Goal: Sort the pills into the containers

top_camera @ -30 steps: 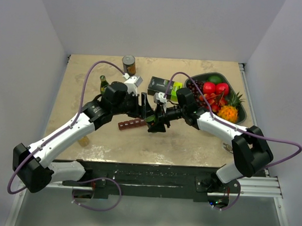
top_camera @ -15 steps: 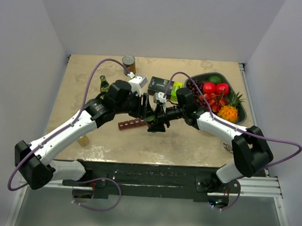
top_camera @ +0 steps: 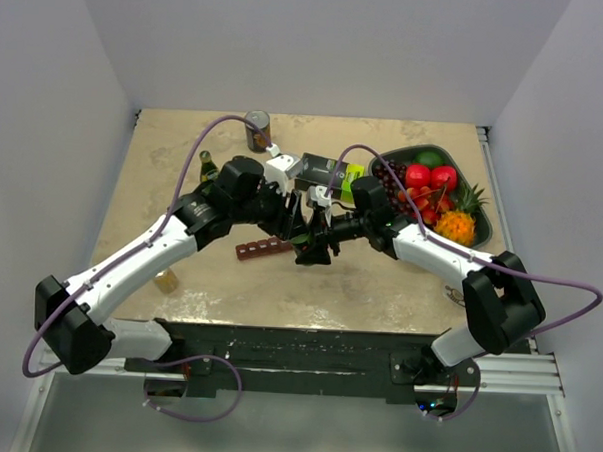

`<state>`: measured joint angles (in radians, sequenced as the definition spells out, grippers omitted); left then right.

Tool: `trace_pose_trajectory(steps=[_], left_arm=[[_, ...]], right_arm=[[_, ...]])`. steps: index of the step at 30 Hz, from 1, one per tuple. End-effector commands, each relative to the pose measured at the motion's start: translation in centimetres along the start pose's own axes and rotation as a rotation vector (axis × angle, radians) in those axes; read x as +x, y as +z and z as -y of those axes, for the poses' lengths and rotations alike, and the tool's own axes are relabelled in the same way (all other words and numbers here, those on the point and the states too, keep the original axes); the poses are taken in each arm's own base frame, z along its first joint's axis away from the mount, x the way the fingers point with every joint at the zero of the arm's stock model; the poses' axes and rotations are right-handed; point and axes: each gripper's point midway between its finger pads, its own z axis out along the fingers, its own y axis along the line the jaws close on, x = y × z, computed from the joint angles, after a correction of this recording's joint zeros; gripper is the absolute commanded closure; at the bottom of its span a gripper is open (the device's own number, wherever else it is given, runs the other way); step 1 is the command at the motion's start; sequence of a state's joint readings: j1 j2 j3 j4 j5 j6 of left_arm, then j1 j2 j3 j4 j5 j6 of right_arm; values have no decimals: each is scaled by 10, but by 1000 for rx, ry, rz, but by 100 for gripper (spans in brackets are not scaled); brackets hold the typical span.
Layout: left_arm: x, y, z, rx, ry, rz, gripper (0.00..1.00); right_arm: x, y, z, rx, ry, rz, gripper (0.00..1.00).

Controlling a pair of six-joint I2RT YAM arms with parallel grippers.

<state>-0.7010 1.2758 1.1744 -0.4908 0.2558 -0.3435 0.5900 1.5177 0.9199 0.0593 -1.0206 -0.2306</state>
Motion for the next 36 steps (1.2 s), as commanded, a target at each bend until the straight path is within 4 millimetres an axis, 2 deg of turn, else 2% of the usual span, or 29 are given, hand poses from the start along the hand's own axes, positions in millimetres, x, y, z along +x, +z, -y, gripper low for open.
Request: trace_pose_trajectory(steps=[1, 2, 3, 5, 6, 8, 12, 13, 15, 16, 18, 19, 20, 21, 22, 24, 30, 33, 36], left_arm=[[39, -3, -12, 147, 117, -168, 88], [43, -4, -14, 186, 113, -176, 89], [45, -9, -7, 267, 129, -175, 90], [48, -14, -14, 284, 126, -186, 91], [49, -14, -17, 289, 201, -185, 91], [56, -18, -16, 316, 247, -210, 89], [53, -21, -16, 326, 306, -184, 84], [52, -20, -20, 301, 304, -182, 75], [44, -17, -30, 228, 284, -155, 62], [40, -17, -31, 213, 274, -139, 51], [24, -22, -27, 198, 257, -73, 43], [20, -24, -27, 186, 249, -48, 32], [8, -25, -25, 182, 262, 12, 27], [-2, -34, -20, 173, 237, 63, 16], [-5, -36, -20, 159, 230, 88, 11], [-23, -49, -14, 137, 217, 181, 1], [-44, -72, -15, 54, 69, 315, 1], [-40, -71, -22, 12, -97, 305, 1], [-33, -63, -16, 53, -209, 252, 1]], right_arm=[[-38, -4, -4, -22, -90, 72, 100], [-38, -4, -4, -24, -90, 72, 100], [-38, -5, -4, -22, -91, 72, 100], [-39, -5, -5, -26, -94, 75, 100], [-39, -5, -5, -28, -94, 75, 100], [-39, -5, -6, -32, -93, 76, 100], [-39, -5, -9, -47, -98, 78, 100], [-40, -5, -9, -49, -100, 79, 100], [-40, -5, -10, -50, -100, 79, 100], [-40, -5, -10, -50, -101, 80, 100], [-39, -5, -10, -49, -101, 78, 100], [-39, -5, -9, -46, -101, 78, 100], [-39, -5, -9, -47, -101, 78, 100], [-39, -5, -9, -47, -103, 78, 100], [-39, -5, -9, -47, -101, 78, 100], [-40, -5, -10, -47, -103, 79, 100], [-38, -5, -8, -43, -100, 76, 100], [-39, -5, -8, -41, -103, 75, 100], [-38, -5, -7, -38, -101, 75, 100]])
